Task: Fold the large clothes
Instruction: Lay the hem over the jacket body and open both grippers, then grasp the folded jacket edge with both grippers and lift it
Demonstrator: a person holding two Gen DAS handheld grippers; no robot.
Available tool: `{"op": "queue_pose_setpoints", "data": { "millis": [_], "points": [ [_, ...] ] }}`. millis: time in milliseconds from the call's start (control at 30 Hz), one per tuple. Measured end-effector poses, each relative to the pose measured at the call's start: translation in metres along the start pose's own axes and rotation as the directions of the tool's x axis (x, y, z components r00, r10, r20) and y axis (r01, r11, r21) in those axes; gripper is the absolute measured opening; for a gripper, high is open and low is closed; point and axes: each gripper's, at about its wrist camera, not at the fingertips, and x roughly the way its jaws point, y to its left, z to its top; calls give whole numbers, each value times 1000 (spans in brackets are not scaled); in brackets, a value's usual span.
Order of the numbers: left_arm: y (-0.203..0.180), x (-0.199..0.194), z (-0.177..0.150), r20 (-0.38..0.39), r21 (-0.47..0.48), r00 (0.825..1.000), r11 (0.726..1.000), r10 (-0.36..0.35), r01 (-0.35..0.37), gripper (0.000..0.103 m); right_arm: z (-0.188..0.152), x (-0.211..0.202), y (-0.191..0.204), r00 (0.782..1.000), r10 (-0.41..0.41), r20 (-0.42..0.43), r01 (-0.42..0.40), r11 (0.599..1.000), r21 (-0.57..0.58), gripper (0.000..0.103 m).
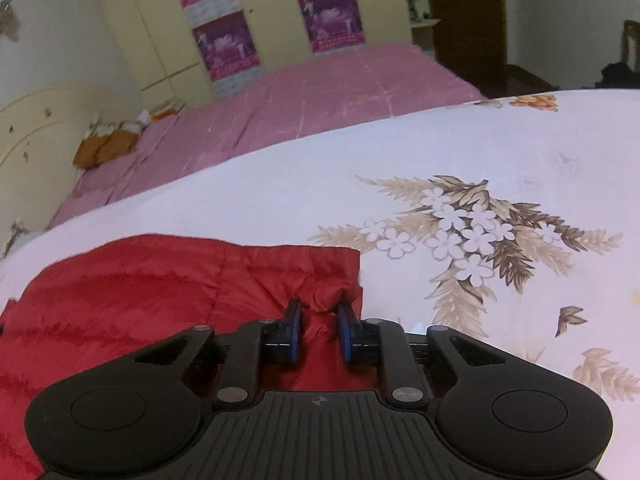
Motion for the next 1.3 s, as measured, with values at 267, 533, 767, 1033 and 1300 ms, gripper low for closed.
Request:
{"op": "queue_pose_setpoints", "data": {
  "millis": [267,533,767,1033,1300],
  "points": [
    [7,-35,3,48,-25,996,997,77,-76,66,-1,-26,9,999,-39,37,41,998,-48,59],
    [-2,-142,-49,193,-77,981,997,16,-1,52,-57,-117,13,982,34,188,-9,991,-136,59],
    [-53,-202,-115,263,-21,965,1000,17,-12,37,-137,-180,19,973,55,224,-33,994,-100,24],
    [-82,-159,-138,126,83,992,996,23,-34,37,-173,-162,49,987,53,154,-13,968,-250,24],
    [-68,-191,-141,211,-81,964,985,163,-149,63,-169,-168,22,983,-5,184,14,999,-50,24]
  ]
}}
